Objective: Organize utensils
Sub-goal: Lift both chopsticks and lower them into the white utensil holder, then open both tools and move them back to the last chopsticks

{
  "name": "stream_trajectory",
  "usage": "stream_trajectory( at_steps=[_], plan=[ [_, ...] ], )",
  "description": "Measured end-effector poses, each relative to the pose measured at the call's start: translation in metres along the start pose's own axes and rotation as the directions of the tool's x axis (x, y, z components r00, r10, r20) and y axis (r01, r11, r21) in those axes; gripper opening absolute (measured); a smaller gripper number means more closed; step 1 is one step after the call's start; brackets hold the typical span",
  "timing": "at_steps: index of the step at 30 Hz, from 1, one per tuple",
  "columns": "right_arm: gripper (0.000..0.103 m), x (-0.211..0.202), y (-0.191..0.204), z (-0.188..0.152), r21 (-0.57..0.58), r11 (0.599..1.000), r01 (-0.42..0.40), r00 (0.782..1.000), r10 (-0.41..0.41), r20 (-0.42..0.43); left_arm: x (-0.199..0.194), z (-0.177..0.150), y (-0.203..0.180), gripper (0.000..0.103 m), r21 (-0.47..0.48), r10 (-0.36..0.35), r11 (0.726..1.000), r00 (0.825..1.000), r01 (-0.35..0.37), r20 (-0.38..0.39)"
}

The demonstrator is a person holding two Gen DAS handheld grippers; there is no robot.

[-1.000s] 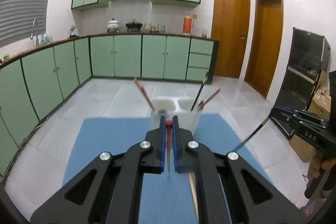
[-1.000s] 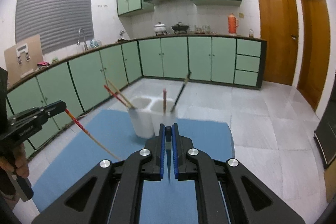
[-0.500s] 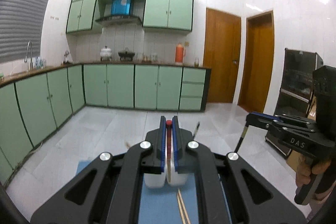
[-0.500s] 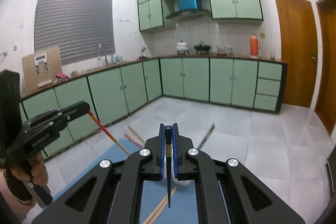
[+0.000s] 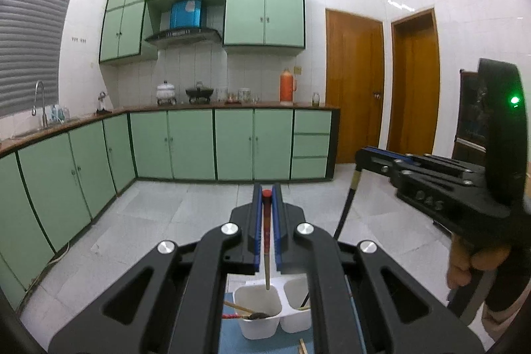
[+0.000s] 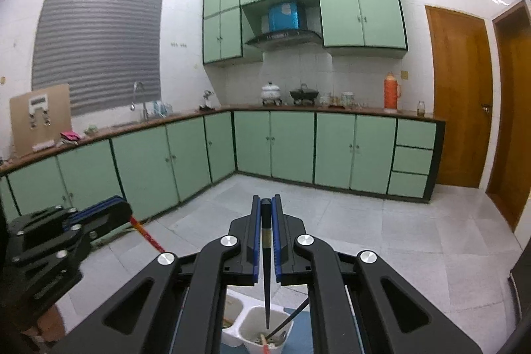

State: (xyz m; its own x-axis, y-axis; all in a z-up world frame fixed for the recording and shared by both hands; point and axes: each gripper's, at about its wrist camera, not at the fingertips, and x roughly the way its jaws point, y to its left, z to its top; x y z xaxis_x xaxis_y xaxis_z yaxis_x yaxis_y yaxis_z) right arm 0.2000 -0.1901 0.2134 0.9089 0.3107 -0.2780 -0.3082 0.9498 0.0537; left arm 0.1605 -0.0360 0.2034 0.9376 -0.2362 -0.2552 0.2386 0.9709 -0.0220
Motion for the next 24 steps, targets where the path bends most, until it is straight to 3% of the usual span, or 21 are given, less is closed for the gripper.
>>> stream_trajectory(
  at_steps=[10, 11, 12, 14, 16, 18, 20, 24],
  plan=[
    [0.007, 0.049, -0.008, -0.045, 0.02, 0.999, -0.026, 0.996, 0.027, -0.088, 0.053, -0.035, 0.017, 0.005, 0.0, 0.006, 1.0, 0.992, -0.006, -0.128],
    [0.015, 0.049, -0.008, -0.048, 0.018, 1.0, -0.023, 0.995, 0.024, -0.097, 0.057, -0.039, 0.018, 0.006, 0.002, 0.007, 1.0, 0.989, -0.007, -0.147],
    [0.033, 0.047, -0.009, -0.052, 0.017, 1.0, -0.014, 0.994, 0.016, -0.106, 0.058, -0.042, 0.019, 0.007, 0.0, 0.005, 1.0, 0.988, -0.005, -0.157],
    [0.036, 0.038, -0.01, -0.058, 0.021, 1.0, -0.005, 0.996, 0.007, -0.091, 0.055, -0.05, 0.023, 0.026, -0.002, 0.001, 1.0, 0.985, -0.001, -0.172],
    [0.037, 0.022, -0.013, -0.065, 0.019, 1.0, 0.014, 0.997, -0.013, -0.075, 0.043, -0.053, 0.025, 0.037, -0.006, 0.009, 1.0, 0.988, -0.01, -0.153],
    [0.05, 0.003, -0.014, -0.073, 0.02, 0.999, 0.048, 0.997, -0.046, -0.054, 0.029, -0.056, 0.027, 0.044, -0.005, 0.017, 1.0, 0.991, -0.018, -0.132],
    [0.062, -0.019, -0.016, -0.084, 0.034, 0.997, 0.076, 0.997, -0.075, -0.037, 0.008, -0.063, 0.029, 0.058, -0.009, 0.033, 0.999, 0.995, -0.034, -0.097],
    [0.081, -0.06, -0.015, -0.122, 0.063, 0.99, 0.129, 0.991, -0.126, -0.045, -0.028, -0.086, 0.027, 0.07, -0.021, 0.056, 0.998, 0.996, -0.057, -0.074]
  ],
)
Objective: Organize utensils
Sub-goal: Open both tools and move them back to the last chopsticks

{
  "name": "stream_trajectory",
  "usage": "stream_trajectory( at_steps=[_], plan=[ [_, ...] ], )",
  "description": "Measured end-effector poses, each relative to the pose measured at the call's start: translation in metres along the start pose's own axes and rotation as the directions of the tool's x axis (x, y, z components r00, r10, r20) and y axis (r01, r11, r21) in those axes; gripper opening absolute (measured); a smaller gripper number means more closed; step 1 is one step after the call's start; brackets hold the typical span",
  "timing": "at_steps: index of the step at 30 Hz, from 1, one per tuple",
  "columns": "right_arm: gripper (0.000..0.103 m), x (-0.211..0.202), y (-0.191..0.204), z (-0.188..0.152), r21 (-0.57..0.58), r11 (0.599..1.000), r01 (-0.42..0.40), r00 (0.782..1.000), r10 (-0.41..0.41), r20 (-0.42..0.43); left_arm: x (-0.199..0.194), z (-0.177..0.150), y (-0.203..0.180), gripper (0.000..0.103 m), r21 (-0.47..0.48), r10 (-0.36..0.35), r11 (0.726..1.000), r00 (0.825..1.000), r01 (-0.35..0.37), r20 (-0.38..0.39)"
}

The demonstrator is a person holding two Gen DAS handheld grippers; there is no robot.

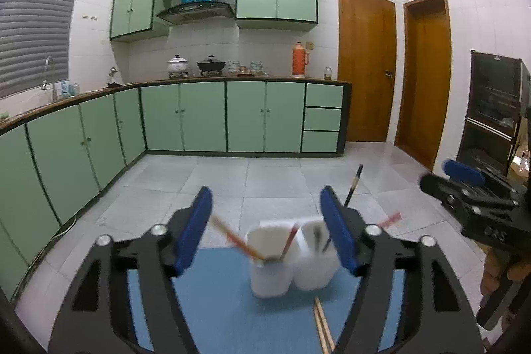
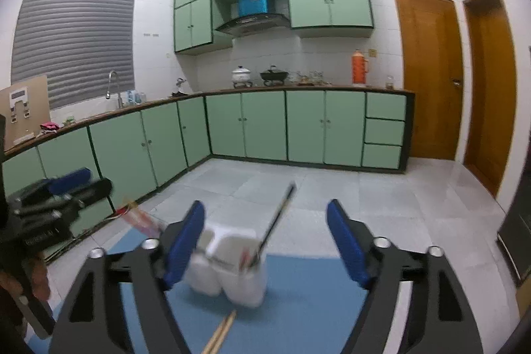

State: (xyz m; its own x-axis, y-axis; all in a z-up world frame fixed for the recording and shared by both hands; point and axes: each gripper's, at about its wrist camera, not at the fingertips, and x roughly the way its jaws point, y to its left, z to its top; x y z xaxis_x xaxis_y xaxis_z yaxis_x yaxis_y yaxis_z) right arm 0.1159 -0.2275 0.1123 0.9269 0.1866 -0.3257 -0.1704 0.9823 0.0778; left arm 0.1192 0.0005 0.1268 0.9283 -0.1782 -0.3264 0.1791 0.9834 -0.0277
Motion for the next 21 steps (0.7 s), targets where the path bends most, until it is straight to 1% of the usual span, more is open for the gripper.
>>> stream_trajectory(
  at_steps=[1, 3, 5, 7, 9, 12, 14, 18, 21],
  plan=[
    [0.082, -0.007, -0.001, -0.013, 0.008, 1.0, 0.013, 1.0, -0.013, -0.018, -0.005, -0.007, 0.0, 0.073, -0.004, 0.001, 1.0, 1.0, -0.001, -0.004],
    [0.083, -0.014, -0.005, -0.035, 0.033, 0.999, 0.02, 0.998, -0.017, -0.063, -0.014, -0.026, -0.002, 0.077, -0.008, 0.01, 1.0, 0.999, -0.011, -0.031],
    [0.083, -0.02, -0.007, -0.058, 0.056, 0.998, 0.026, 0.993, -0.019, -0.113, -0.019, -0.053, -0.002, 0.078, -0.012, 0.018, 1.0, 0.996, -0.02, -0.084],
    [0.083, -0.024, -0.009, -0.085, 0.083, 0.996, 0.035, 0.985, -0.021, -0.171, -0.02, -0.079, 0.001, 0.078, -0.021, 0.024, 0.999, 0.988, -0.028, -0.15],
    [0.083, -0.025, -0.009, -0.113, 0.115, 0.992, 0.043, 0.972, -0.015, -0.233, -0.019, -0.105, 0.004, 0.078, -0.025, 0.04, 0.999, 0.977, -0.046, -0.211],
    [0.083, -0.027, -0.006, -0.144, 0.129, 0.99, 0.048, 0.957, -0.009, -0.29, -0.018, -0.144, 0.012, 0.078, -0.036, 0.054, 0.997, 0.951, -0.068, -0.304],
    [0.083, -0.026, 0.0, -0.162, 0.14, 0.989, 0.038, 0.945, 0.011, -0.328, -0.018, -0.164, 0.014, 0.078, -0.024, 0.065, 0.997, 0.938, -0.078, -0.342],
    [0.082, -0.024, 0.017, -0.183, 0.12, 0.992, 0.029, 0.931, 0.017, -0.366, -0.017, -0.198, 0.017, 0.078, 0.001, 0.087, 0.995, 0.907, -0.095, -0.413],
    [0.08, -0.022, 0.029, -0.194, 0.116, 0.993, 0.017, 0.922, 0.03, -0.386, -0.019, -0.21, 0.023, 0.078, -0.004, 0.085, 0.995, 0.895, -0.097, -0.438]
  ],
)
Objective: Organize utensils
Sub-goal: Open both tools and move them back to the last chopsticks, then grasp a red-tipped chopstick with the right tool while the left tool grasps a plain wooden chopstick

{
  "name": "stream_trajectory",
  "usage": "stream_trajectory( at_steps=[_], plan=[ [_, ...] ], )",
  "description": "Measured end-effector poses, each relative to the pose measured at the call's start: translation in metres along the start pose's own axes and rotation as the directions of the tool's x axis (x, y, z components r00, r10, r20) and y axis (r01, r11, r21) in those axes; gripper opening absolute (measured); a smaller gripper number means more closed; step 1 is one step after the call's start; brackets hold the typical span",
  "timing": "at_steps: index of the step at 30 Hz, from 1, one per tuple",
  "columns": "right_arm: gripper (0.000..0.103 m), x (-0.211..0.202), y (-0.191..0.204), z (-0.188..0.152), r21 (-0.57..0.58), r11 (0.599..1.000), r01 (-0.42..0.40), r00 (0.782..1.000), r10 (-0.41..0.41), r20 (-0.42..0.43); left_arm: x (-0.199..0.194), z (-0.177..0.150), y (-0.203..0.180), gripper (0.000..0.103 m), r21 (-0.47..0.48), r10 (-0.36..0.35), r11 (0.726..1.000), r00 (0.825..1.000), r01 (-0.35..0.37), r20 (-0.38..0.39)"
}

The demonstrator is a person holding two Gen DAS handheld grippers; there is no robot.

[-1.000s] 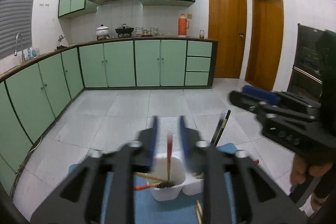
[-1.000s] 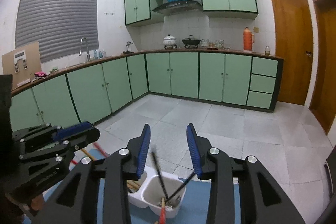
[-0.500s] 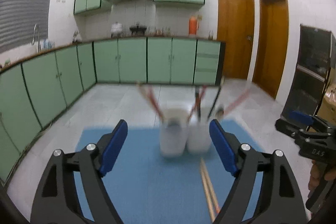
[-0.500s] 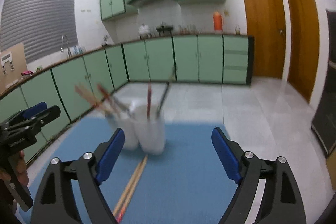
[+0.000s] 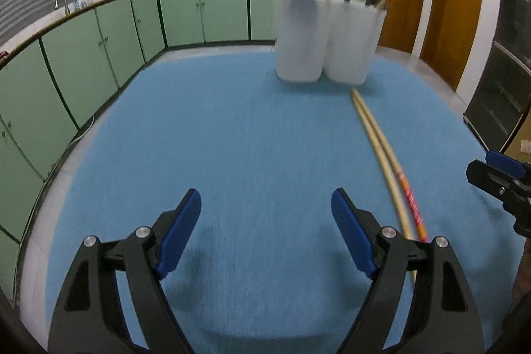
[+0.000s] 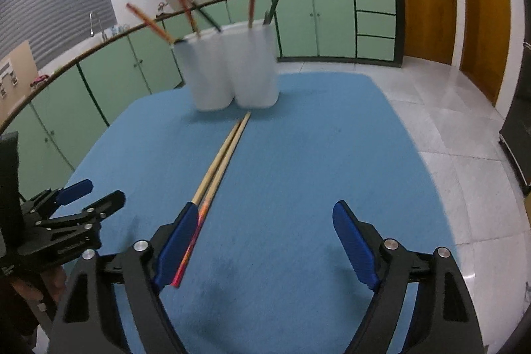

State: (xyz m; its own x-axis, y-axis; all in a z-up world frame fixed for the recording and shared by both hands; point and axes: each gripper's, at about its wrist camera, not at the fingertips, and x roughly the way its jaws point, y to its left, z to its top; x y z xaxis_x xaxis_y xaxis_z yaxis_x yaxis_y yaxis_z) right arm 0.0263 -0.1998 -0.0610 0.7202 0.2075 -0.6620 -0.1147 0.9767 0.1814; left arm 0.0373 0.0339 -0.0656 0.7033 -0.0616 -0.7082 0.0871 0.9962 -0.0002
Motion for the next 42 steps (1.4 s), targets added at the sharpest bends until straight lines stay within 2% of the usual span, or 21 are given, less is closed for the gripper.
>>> stream_trajectory(
  at_steps=[4, 9, 20, 31, 33, 38, 42],
  plan=[
    [0.076, 0.01, 0.011, -0.01, -0.014, 1.0, -0.013, 0.999, 0.012, -0.035, 0.002, 0.0, 0.005, 0.078, -0.027, -0.012, 1.0, 1.0, 0.012, -0.014],
    [0.067, 0.014, 0.021, -0.011, -0.023, 1.0, -0.02, 0.998, 0.019, -0.053, 0.014, -0.007, 0.009, 0.078, -0.023, -0.023, 1.0, 0.994, 0.02, -0.107],
    [0.04, 0.032, 0.043, -0.008, -0.049, 0.998, -0.04, 0.991, 0.033, -0.126, 0.011, -0.006, 0.009, 0.079, -0.037, -0.027, 0.999, 0.994, 0.023, -0.11],
    [0.018, 0.043, 0.052, -0.003, -0.069, 0.997, -0.046, 0.988, 0.036, -0.147, 0.013, -0.004, 0.007, 0.079, -0.044, -0.038, 0.998, 0.993, 0.033, -0.11],
    [0.009, 0.043, 0.051, -0.002, -0.064, 0.997, -0.047, 0.988, 0.037, -0.147, 0.012, -0.005, 0.006, 0.08, -0.042, -0.037, 0.999, 0.993, 0.032, -0.111],
    [0.008, 0.038, 0.045, -0.005, -0.051, 0.998, -0.025, 0.99, 0.017, -0.142, 0.011, -0.004, 0.002, 0.08, -0.022, -0.034, 0.999, 0.993, 0.031, -0.113],
    [0.006, 0.029, 0.03, -0.01, -0.021, 1.0, 0.006, 0.991, -0.009, -0.137, 0.009, -0.002, -0.006, 0.08, -0.027, -0.059, 0.998, 0.992, 0.056, -0.109]
  ],
)
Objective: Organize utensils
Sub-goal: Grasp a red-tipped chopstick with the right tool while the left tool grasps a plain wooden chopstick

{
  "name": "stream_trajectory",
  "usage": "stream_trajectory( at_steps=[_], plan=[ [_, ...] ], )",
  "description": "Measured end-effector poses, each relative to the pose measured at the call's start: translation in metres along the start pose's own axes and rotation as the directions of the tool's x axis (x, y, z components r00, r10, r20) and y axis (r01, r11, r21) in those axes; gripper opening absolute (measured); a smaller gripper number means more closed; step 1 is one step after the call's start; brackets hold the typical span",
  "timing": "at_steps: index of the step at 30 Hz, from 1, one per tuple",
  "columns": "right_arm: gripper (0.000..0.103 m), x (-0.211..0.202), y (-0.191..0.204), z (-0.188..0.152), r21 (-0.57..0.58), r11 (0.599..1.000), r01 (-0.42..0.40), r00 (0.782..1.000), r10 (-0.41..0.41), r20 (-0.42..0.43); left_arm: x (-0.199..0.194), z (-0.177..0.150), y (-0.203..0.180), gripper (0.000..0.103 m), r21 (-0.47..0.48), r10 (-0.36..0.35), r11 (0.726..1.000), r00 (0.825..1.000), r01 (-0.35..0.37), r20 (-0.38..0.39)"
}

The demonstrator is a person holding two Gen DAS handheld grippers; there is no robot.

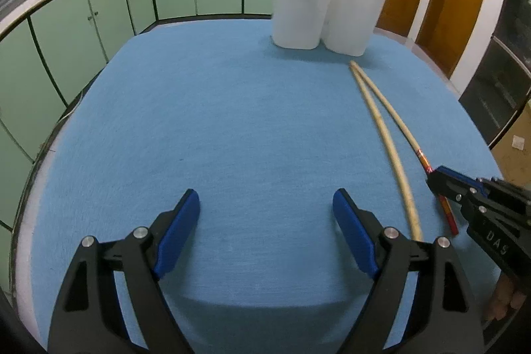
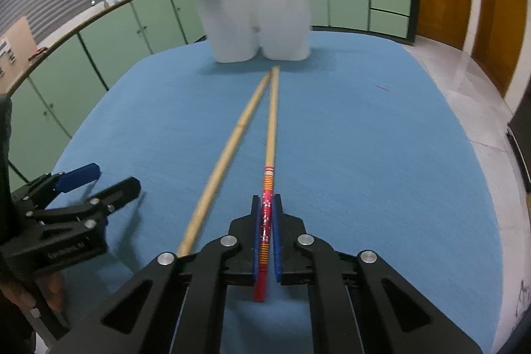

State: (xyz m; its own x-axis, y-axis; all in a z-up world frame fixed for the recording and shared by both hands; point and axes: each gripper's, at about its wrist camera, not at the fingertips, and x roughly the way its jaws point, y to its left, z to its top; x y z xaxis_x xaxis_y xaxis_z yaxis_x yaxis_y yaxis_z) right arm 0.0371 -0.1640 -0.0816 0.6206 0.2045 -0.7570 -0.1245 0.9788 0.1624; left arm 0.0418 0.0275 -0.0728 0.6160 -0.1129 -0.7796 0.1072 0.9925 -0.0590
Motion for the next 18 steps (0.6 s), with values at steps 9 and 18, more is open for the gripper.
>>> stream_trajectory(
  at_steps=[9, 18],
  plan=[
    [0.006, -0.012, -0.047, -0.005, 0.103, 0.993, 0.054, 0.998, -0.056, 0.015, 0.0, 0.011, -0.045, 0.08, 0.052, -0.09, 0.995, 0.996, 0.089, 0.012],
    [0.006, -0.012, -0.056, -0.006, 0.118, 0.993, 0.018, 1.0, -0.021, 0.022, 0.024, 0.018, -0.081, 0.07, 0.109, -0.107, 0.988, 0.994, 0.11, -0.032]
  ],
)
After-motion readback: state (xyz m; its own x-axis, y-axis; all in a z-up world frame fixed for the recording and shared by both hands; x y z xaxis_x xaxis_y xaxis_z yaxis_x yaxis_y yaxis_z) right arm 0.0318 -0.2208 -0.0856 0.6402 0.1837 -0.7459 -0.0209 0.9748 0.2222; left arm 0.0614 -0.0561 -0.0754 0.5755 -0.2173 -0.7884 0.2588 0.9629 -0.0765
